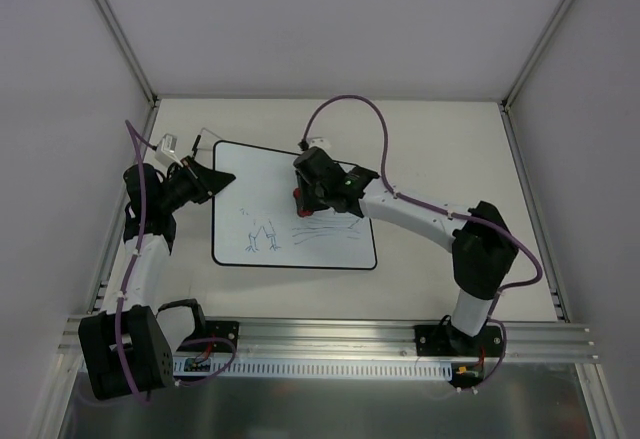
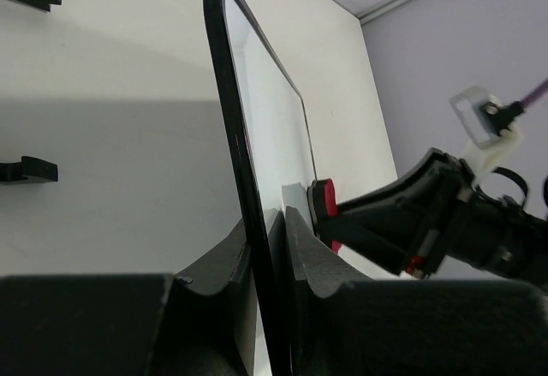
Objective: Erase the whiteboard
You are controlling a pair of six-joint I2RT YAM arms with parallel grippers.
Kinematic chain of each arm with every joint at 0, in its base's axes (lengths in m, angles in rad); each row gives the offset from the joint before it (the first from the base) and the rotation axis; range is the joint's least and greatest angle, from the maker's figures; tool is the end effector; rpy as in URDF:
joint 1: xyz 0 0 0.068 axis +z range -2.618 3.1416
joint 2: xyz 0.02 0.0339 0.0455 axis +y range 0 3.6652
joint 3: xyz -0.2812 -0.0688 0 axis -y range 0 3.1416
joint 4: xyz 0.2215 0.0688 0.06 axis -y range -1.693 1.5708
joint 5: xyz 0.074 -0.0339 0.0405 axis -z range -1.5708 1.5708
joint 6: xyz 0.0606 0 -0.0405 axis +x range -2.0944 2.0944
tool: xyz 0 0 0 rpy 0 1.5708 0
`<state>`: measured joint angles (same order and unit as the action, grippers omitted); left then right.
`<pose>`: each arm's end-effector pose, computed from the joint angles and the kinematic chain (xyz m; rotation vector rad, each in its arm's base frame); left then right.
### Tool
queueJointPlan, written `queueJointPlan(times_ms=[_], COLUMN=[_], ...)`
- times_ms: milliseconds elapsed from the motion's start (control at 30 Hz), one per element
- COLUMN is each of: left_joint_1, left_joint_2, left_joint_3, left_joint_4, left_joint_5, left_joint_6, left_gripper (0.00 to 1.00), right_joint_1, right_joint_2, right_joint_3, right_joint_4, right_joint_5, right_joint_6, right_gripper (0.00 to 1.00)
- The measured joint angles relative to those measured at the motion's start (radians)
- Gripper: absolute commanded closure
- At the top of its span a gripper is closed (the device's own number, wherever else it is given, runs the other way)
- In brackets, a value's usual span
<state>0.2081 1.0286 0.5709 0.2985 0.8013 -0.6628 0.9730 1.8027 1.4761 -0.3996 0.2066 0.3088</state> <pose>0.2192 0.0018 0.2919 -0.1592 1.7831 -1.0183 0.2429 0.3347 0.2844 -0.6524 2.2222 0.4293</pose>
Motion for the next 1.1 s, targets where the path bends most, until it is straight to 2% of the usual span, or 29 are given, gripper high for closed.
queueJointPlan(times_ms=[167,333,700,900,1100], left_joint_1=[0.000,0.000,0.001,0.001,0.001], left_joint_2=[0.011,0.015,0.015,0.015,0.015], left_joint_3=[0.012,0.017,0.023,0.023,0.023], left_joint_4=[-0.008,-0.006,-0.005,-0.004,-0.005], left_joint_5=[-0.004,-0.005,-0.008,-0.009,-0.006], left_joint_6=[0.001,0.003,0.021,0.024,0.024], left_gripper=[1.00,1.00,1.00,1.00,1.00], right_joint_1=[-0.092,-0.070,0.136,0.207,0.245], right_joint_2=[-0.044,-0.039,0.120,0.226,0.248], right_joint_3=[-0.143,-0.124,0.257,0.466,0.497], right_joint_4=[0.017,-0.001,-0.052,-0.099,-0.103], right_joint_5=[0.048,0.075,0.030,0.005,0.023], right_joint_6=[0.026,0.014,-0.016,-0.048,-0.055], right_gripper=[0.99,1.00,1.00,1.00,1.00])
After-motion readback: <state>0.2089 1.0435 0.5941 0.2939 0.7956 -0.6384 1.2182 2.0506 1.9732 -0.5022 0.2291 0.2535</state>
